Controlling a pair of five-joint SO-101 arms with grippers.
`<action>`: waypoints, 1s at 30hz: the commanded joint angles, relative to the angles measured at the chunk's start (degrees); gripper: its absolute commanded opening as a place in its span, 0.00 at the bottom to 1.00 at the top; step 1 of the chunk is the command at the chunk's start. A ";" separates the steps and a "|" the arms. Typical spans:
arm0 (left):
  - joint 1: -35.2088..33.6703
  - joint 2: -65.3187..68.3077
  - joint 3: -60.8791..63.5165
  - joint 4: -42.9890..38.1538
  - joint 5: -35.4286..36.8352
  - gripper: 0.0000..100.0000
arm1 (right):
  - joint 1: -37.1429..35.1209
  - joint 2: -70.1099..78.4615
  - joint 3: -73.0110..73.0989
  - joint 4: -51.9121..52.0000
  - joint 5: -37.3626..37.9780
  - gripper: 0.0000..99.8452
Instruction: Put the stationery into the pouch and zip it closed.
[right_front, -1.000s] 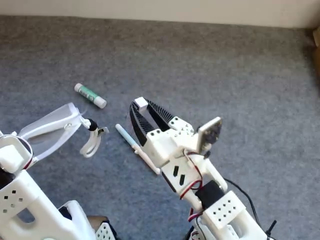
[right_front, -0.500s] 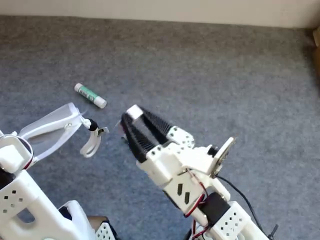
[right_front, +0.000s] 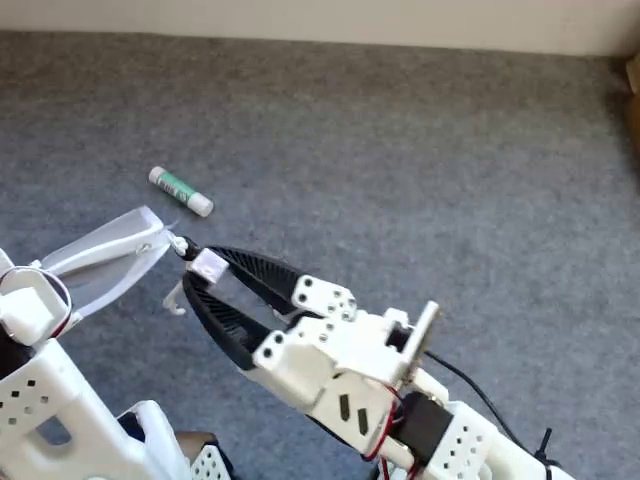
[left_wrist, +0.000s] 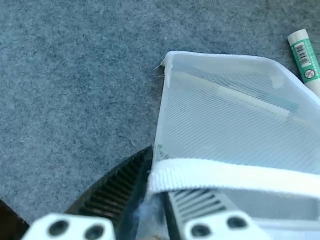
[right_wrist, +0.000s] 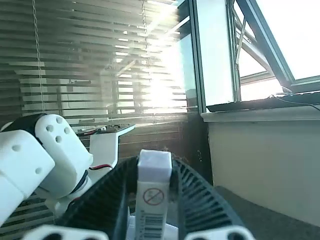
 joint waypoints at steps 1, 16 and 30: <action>0.92 0.57 0.13 -1.14 0.62 0.01 | -0.75 6.90 -7.16 -1.54 0.88 0.00; 0.92 0.57 0.84 -1.41 0.62 0.01 | -5.14 34.42 -13.85 -21.23 0.97 0.00; 0.92 0.57 0.84 -1.41 0.62 0.01 | -8.48 60.00 -20.09 -40.75 19.78 0.00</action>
